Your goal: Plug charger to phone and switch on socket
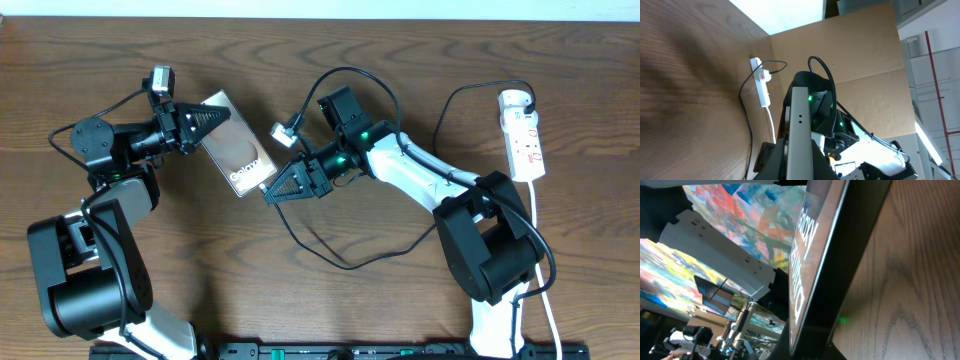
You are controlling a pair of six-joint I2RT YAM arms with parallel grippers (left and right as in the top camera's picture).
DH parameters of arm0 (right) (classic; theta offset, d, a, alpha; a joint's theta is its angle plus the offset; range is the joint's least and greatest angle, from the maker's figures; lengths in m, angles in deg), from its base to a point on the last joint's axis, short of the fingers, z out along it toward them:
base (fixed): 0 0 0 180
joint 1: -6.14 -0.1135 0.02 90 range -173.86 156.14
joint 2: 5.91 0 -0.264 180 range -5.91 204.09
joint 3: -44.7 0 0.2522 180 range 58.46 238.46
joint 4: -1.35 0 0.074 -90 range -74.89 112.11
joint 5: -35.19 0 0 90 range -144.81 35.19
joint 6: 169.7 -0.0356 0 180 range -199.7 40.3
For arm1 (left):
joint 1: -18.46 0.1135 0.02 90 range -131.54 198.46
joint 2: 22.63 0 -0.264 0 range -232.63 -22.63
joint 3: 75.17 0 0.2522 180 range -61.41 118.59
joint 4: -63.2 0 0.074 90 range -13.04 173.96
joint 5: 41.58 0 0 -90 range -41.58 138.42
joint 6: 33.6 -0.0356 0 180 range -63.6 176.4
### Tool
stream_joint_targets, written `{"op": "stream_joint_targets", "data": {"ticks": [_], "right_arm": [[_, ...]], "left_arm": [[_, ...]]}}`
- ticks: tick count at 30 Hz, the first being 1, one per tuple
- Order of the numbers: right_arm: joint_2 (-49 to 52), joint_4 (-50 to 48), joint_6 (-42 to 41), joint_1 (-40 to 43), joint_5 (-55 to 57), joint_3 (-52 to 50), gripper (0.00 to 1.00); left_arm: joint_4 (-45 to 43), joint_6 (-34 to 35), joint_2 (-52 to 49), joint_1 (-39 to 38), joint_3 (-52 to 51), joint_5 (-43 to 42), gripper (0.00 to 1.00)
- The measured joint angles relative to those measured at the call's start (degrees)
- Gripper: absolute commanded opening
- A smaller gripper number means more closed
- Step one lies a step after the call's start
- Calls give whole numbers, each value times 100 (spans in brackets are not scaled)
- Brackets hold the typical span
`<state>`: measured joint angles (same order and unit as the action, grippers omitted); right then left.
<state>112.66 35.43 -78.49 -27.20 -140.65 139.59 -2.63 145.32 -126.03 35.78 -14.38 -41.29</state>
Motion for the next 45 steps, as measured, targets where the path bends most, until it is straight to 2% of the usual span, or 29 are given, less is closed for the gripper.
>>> {"op": "stream_joint_targets", "data": {"ticks": [10, 23, 45], "right_arm": [[4, -28, -76, 13, 24, -20, 1], [7, -50, -35, 13, -52, -20, 1], [7, -133, -15, -7, -31, -20, 1]], "left_arm": [[-164, -24, 0, -164, 0, 120, 7], [-166, -131, 0, 59, 0, 107, 7], [-164, -170, 0, -31, 0, 87, 7]]}}
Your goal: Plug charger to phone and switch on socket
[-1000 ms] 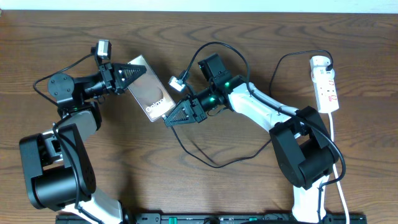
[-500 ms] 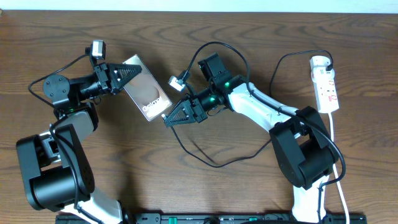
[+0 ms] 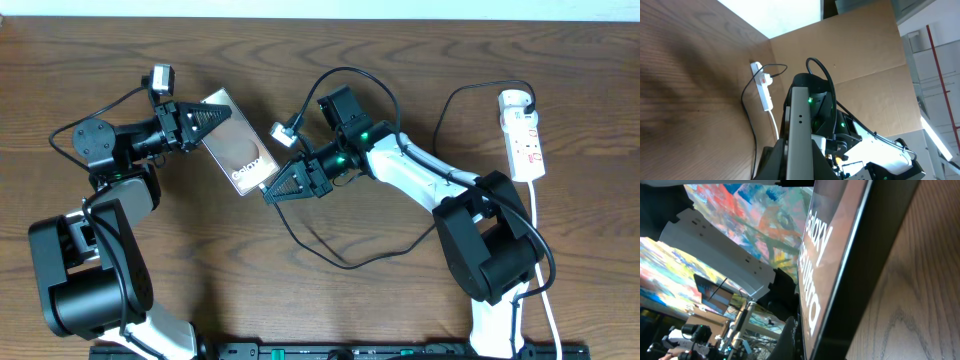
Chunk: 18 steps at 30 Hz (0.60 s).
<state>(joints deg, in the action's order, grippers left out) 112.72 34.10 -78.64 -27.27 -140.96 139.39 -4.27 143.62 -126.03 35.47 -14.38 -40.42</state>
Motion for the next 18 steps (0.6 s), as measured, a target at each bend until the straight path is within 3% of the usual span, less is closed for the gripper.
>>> {"op": "stream_joint_targets", "data": {"ticks": [18], "right_arm": [[0, 4, 0, 0, -2, 0, 1]], "left_arm": [[0, 109, 0, 0, 0, -44, 7]]}}
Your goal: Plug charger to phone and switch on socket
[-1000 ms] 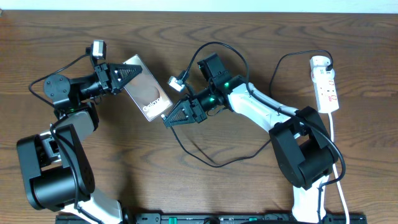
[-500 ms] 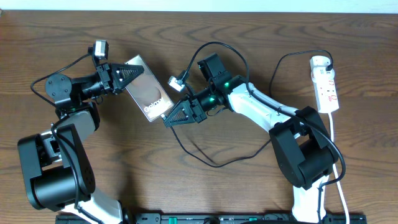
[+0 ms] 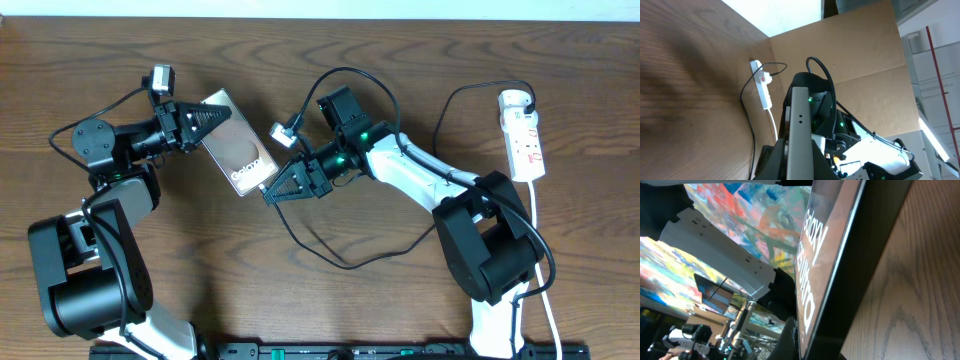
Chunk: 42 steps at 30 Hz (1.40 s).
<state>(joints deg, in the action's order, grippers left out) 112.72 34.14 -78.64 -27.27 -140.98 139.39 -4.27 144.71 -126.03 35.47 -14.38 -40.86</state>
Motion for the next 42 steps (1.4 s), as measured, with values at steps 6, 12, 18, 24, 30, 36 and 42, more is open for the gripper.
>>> {"op": "stream_joint_targets", "data": {"ticks": [6, 12, 18, 24, 30, 36, 42], "right_arm": [[0, 0, 0, 0, -2, 0, 1], [0, -2, 0, 2, -4, 0, 1], [0, -2, -2, 7, -2, 0, 1], [0, -2, -4, 7, -2, 0, 1], [0, -2, -4, 7, -2, 0, 1], [0, -2, -7, 59, -9, 0, 1], [2, -2, -26, 114, -4, -2, 1]], "left_arm": [[-2, 20, 0, 0, 0, 0, 7], [-2, 17, 0, 0, 0, 0, 7], [-2, 17, 0, 0, 0, 2, 7], [-2, 15, 0, 2, 0, 0, 7], [-2, 15, 0, 0, 0, 2, 7], [-2, 11, 0, 2, 0, 22, 7], [-179, -2, 0, 2, 0, 68, 7]]}}
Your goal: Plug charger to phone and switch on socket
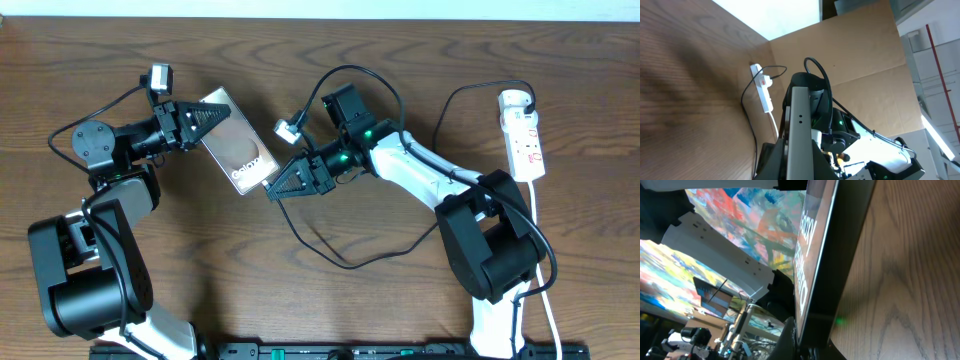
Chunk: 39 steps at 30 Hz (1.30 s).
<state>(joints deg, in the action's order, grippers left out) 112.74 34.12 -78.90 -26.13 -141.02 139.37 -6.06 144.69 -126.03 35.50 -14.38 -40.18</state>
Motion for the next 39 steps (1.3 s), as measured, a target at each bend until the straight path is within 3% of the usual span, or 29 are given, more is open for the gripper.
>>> {"op": "stream_joint_targets", "data": {"ticks": [39], "right_arm": [[2, -446, -540, -92, 223, -26, 1]], "left_arm": [[2, -225, 0, 9, 0, -2, 7]]}}
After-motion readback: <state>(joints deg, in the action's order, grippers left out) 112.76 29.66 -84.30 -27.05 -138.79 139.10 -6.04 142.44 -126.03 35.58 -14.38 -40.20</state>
